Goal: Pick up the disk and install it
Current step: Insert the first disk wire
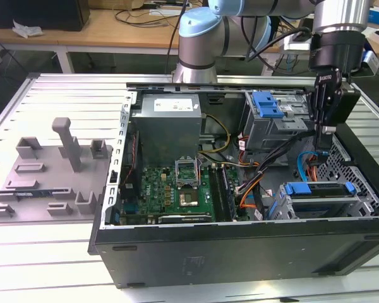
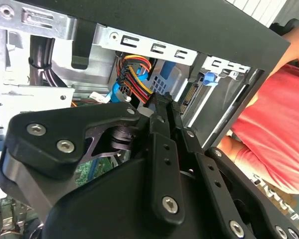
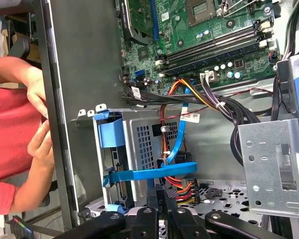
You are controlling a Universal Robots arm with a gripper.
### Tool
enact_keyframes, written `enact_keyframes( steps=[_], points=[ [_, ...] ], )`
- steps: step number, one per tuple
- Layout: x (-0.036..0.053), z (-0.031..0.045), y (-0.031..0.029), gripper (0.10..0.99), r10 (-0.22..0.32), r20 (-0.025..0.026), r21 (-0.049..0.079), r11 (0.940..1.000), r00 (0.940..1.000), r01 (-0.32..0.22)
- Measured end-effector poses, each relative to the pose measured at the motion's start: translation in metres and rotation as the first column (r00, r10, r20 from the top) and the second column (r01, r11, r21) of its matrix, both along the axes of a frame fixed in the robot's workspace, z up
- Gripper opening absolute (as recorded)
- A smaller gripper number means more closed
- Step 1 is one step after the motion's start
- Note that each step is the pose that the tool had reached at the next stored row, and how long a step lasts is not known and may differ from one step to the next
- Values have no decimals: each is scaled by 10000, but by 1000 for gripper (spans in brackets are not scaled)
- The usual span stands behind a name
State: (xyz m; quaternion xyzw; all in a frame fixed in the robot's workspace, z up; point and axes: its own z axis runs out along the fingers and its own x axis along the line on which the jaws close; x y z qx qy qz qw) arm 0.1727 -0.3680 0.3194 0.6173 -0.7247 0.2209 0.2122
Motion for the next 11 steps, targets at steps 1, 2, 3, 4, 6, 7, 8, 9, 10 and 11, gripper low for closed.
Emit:
enact_keyframes(
  steps=[1,2,3,4,6,7,8,9,10,11],
  points=[
    [0,0,0,169,0,0,1,10000,10000,0],
    [0,0,0,169,0,0,1,10000,10000,0],
    [0,-2,-10,169,-1,-2,4,10000,10000,1],
    [0,-1,-37,169,-6,-11,5,10000,10000,6],
    [0,3,-78,169,-10,-15,59,10000,10000,10],
    [0,13,-109,169,-11,-15,148,9999,10000,11],
    [0,19,-123,169,-11,-15,203,9998,10000,11],
    [0,31,-144,169,-10,-16,305,9995,10000,11],
    [0,38,-163,169,-10,-15,371,9993,10000,11],
    [0,46,-184,169,-10,-16,436,9990,10000,11]
  ],
)
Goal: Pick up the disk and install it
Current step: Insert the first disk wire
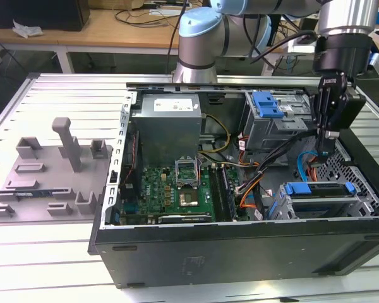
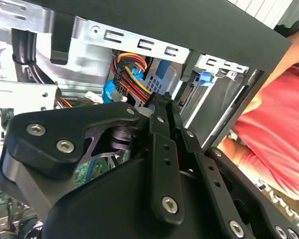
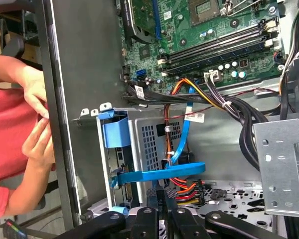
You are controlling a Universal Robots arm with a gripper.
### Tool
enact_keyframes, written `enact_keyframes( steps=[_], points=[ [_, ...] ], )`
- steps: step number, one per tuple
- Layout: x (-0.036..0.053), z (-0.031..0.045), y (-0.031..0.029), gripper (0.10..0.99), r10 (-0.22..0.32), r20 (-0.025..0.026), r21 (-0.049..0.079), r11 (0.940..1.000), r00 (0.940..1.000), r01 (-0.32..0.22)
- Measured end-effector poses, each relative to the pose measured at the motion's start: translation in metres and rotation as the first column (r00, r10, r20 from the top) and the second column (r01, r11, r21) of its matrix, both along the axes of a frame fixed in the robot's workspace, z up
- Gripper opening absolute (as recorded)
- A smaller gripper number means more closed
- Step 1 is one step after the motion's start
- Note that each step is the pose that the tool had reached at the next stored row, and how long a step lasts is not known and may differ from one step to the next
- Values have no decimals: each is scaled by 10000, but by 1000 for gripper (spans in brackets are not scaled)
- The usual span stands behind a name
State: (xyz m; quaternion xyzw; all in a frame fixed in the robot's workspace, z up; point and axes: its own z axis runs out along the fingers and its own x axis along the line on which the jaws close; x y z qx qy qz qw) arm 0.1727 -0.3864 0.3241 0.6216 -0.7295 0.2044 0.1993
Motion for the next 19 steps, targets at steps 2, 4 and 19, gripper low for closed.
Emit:
enact_keyframes(
  steps=[2,4,19],
  points=[
    [0,28,-56,169,0,0,188,9998,10000,0],
    [0,64,-106,169,0,1,402,9992,10000,0],
    [-1,168,-457,169,1,5,1572,9876,10000,-2]
  ],
)
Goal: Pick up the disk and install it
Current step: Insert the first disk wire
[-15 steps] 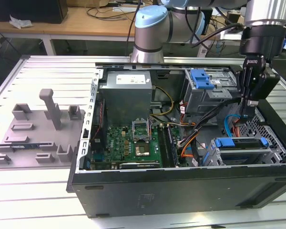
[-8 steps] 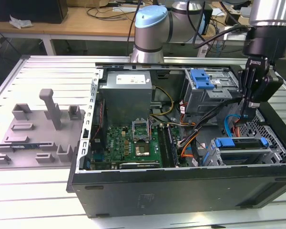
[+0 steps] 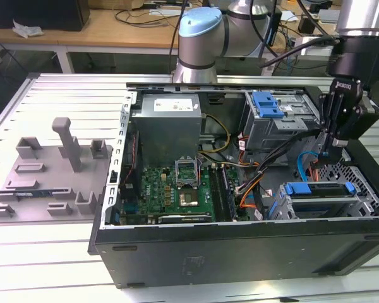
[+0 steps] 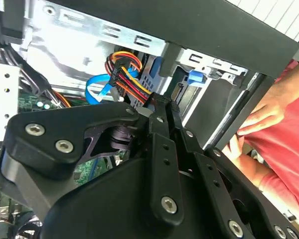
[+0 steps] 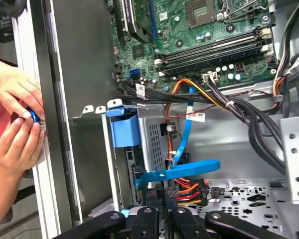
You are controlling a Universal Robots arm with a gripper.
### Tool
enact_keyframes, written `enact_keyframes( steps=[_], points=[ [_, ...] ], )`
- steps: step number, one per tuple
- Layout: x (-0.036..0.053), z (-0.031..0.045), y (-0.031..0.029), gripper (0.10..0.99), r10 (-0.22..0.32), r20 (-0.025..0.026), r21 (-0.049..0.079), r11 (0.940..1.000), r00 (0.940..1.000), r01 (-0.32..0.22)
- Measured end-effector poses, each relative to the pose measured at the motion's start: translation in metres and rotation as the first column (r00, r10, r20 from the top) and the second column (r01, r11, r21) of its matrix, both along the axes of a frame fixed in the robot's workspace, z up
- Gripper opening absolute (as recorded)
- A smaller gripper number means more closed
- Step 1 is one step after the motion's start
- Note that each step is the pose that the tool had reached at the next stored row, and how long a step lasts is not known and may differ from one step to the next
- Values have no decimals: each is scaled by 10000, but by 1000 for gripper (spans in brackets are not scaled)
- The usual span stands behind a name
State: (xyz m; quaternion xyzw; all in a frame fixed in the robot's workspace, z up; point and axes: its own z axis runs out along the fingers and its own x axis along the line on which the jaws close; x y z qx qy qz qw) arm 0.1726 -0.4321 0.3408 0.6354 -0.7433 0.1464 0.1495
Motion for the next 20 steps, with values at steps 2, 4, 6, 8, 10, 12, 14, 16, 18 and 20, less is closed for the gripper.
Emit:
enact_keyframes(
  steps=[2,4,6,8,10,12,14,16,18,20],
  points=[
    [-15,1,-89,169,47,0,54,10000,10000,-47],
    [-28,6,-119,169,134,5,148,9998,9999,-134],
    [-29,22,-134,169,246,20,375,9990,9997,-246],
    [-30,45,-165,169,284,57,709,9971,9996,-287],
    [-30,66,-234,169,283,70,957,9950,9996,-288],
    [-30,74,-285,169,281,75,1139,9931,9996,-288],
    [-31,82,-326,169,285,108,1670,9855,9995,-299],
    [-31,93,-353,169,294,138,2165,9758,9995,-317],
    [-33,110,-373,169,299,147,2396,9703,9994,-326],
    [-39,135,-421,169,303,154,2635,9641,9994,-333]
  ],
)
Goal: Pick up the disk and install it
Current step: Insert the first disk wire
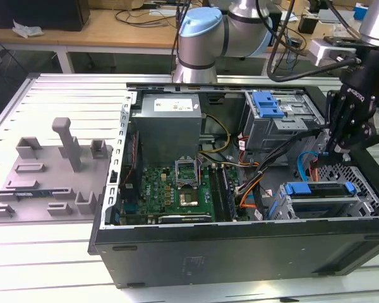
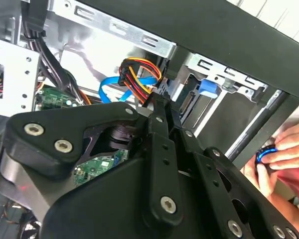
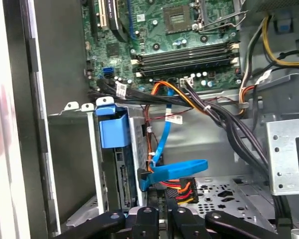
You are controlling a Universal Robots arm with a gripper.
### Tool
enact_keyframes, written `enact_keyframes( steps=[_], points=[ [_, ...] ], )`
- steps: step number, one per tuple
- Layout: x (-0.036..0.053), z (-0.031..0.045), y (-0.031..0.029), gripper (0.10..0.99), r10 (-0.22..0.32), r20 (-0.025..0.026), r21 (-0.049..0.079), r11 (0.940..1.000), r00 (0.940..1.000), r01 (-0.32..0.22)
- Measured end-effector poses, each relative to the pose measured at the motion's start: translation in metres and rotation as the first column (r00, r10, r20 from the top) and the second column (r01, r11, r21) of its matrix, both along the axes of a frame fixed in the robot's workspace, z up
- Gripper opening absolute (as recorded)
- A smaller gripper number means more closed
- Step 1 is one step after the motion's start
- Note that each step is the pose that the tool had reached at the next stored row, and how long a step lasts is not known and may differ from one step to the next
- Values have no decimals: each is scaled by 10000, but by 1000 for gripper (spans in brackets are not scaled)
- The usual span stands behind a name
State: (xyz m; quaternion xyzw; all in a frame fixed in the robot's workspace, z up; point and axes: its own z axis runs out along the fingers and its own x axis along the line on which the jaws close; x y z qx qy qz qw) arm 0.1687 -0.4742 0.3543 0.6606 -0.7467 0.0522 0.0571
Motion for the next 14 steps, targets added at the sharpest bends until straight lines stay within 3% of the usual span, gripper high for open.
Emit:
enact_keyframes(
  steps=[3,7,11,14],
  points=[
    [-5,3,-90,169,15,7,243,9997,10000,-15],
    [-9,4,-146,169,76,23,413,9991,10000,-77],
    [-22,4,-186,169,472,37,445,9979,9989,-473],
    [-24,3,-190,169,474,38,448,9979,9989,-475]
  ],
)
